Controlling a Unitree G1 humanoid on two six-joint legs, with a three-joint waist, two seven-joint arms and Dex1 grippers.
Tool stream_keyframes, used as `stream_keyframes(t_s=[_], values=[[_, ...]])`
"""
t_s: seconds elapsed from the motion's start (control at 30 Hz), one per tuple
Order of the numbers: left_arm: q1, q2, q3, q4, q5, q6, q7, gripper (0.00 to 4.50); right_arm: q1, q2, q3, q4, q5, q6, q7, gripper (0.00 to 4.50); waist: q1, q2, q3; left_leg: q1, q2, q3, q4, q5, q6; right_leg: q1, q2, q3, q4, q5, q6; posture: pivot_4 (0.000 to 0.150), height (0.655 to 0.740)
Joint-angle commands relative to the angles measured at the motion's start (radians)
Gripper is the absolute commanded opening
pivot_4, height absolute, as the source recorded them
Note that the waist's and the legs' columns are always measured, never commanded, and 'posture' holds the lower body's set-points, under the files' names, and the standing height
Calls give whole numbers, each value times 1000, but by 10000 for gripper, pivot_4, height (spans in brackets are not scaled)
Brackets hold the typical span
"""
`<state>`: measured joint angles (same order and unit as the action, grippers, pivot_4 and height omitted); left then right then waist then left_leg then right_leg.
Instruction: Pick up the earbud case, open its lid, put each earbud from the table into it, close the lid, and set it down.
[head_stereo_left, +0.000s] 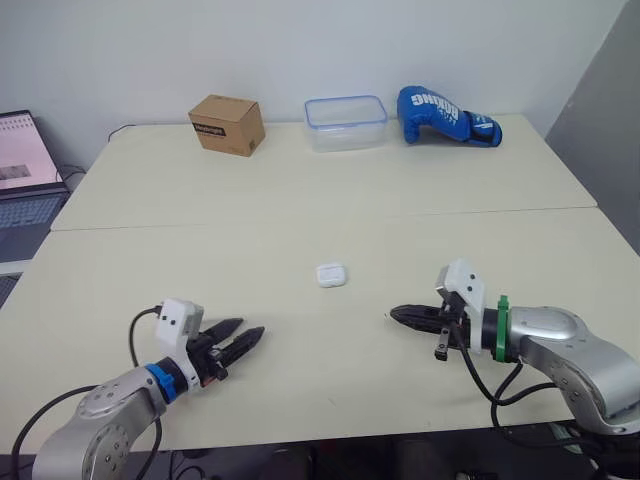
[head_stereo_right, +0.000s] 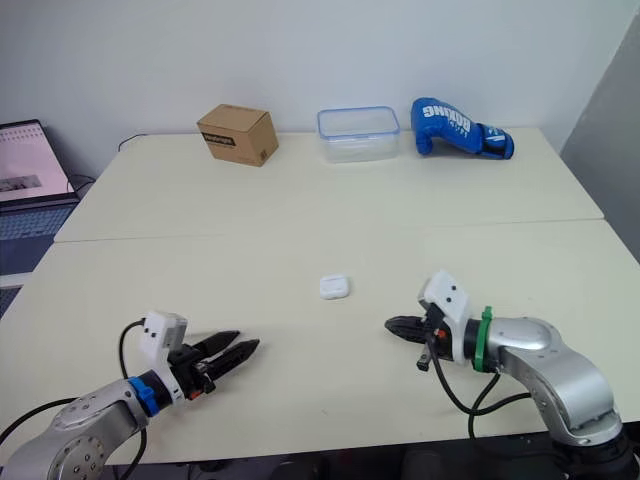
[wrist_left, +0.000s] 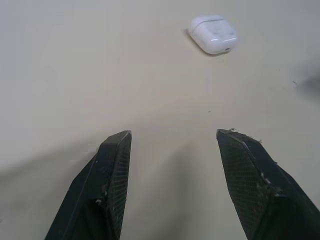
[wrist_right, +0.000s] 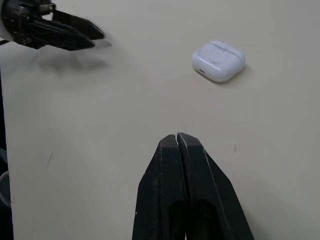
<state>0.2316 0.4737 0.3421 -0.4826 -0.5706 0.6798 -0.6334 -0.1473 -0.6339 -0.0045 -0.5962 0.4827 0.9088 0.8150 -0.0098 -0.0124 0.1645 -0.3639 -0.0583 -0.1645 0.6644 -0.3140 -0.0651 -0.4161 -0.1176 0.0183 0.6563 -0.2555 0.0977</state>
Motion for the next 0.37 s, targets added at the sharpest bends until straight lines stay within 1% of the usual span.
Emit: stream_keyframes(t_s=[0.03, 0.2, 0.3, 0.37], values=[[24, -4, 21, -45, 26, -49, 53, 28281, 35, -20, -61, -66, 52, 20, -26, 0, 6, 0, 0, 1, 0, 0, 0, 0, 0, 1, 0, 0, -1, 0, 0, 1500, 7307], [88, -19, 29, -61, 16, -100, 51, 28281, 101, -43, -72, -103, 77, 30, -49, 0, 6, 0, 0, 2, 0, -1, -1, -1, 1, 4, 1, -2, -5, 0, 0, 1500, 7307], [93, -21, 19, -56, 19, -127, 55, 28281, 98, -55, -62, -100, 79, 28, -56, 0, 7, 0, 0, 2, 0, -1, 0, -1, 1, 6, 1, -2, -7, 0, 0, 1500, 7307], [93, -36, 23, -48, 13, -195, 24, 28281, 83, -60, -59, -97, 87, 36, -61, 0, 7, 0, 0, 2, 0, -2, 0, -1, 2, 7, 1, -3, -8, 0, 0, 1500, 7307]])
